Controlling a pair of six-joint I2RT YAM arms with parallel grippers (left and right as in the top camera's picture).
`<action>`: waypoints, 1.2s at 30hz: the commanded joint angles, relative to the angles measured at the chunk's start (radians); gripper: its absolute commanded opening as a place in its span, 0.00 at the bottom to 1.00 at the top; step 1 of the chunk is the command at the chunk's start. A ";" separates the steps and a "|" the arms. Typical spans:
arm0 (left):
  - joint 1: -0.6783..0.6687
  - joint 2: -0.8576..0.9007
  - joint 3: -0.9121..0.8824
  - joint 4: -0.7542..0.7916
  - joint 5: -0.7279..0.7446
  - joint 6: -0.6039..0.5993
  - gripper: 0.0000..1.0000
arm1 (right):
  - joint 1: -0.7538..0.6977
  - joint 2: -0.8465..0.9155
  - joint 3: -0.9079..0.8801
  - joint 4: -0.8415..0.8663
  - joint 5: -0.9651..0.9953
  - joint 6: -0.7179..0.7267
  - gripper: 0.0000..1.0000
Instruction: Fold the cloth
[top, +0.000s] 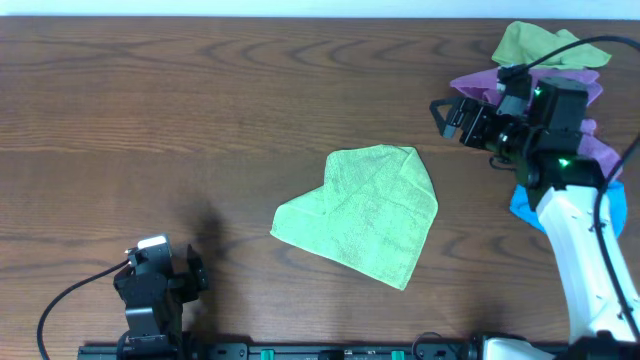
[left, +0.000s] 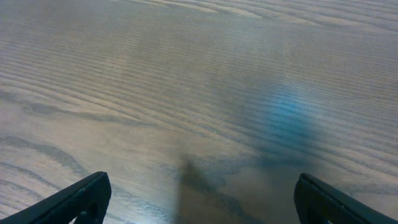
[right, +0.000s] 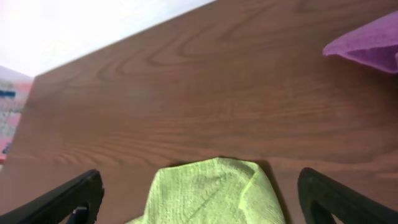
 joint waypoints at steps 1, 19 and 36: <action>-0.002 -0.002 -0.011 -0.009 -0.009 -0.004 0.95 | 0.050 0.035 -0.006 0.007 -0.029 -0.079 0.77; -0.002 -0.002 -0.011 -0.009 -0.009 -0.004 0.95 | 0.283 0.402 -0.006 -0.126 0.472 -0.147 0.01; -0.002 -0.002 -0.011 -0.009 -0.009 -0.004 0.95 | 0.187 0.466 0.027 -0.117 0.774 -0.116 0.01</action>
